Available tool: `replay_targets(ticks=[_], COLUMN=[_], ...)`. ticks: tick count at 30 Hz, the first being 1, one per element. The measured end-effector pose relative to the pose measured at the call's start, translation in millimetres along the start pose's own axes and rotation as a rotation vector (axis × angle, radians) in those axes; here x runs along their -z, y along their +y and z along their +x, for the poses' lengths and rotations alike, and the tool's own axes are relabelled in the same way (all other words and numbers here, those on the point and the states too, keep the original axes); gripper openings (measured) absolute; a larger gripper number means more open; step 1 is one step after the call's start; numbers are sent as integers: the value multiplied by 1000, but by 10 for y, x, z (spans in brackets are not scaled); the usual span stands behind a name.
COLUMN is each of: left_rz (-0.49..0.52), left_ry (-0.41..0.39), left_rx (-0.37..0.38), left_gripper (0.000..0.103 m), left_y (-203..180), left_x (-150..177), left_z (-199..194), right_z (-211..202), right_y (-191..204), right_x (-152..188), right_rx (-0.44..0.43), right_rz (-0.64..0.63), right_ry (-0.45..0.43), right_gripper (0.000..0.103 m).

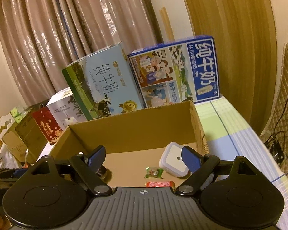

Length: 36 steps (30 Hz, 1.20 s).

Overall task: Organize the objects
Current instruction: 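Carry the red packet and green candy into the cardboard box and open both tools, then withdraw both tools from the box back toward the table items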

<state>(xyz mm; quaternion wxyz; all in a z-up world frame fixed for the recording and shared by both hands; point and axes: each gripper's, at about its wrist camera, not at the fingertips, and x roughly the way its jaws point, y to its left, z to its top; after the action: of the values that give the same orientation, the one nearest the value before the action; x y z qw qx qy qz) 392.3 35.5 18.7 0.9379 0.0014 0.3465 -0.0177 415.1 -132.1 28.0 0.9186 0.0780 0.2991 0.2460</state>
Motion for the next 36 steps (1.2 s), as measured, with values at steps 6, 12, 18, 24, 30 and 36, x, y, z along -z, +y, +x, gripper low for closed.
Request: replay_targets(ticks=[6,12,18,24,30,36], left_rz=[-1,17,9,-39,-38,-71], left_ry=[-20,-39,-38,-2,21,56], left_rx=[-2,-23,-34,-36,-62,-65], left_gripper=[85,92,99,100,102,102], left_y=[7,-1,31,95,127,201], left_x=[75,221,442,767,1013,1254], left_z=[-215,-463,-738,-1005,-1200,-1322], right_z=[-189,-507,-810,-1037,-1186,-1245], right_y=[2,-12,-14,4,107,164], right_x=[72,222,412,600,885,1191], right_rx=[28,34,56,56,38,24], right_rz=[-46,-65,-94,-114,-158,-170], right_ry=[-28,-50,-65,-46,26,132], right_gripper=[86,91,98,101,101,101])
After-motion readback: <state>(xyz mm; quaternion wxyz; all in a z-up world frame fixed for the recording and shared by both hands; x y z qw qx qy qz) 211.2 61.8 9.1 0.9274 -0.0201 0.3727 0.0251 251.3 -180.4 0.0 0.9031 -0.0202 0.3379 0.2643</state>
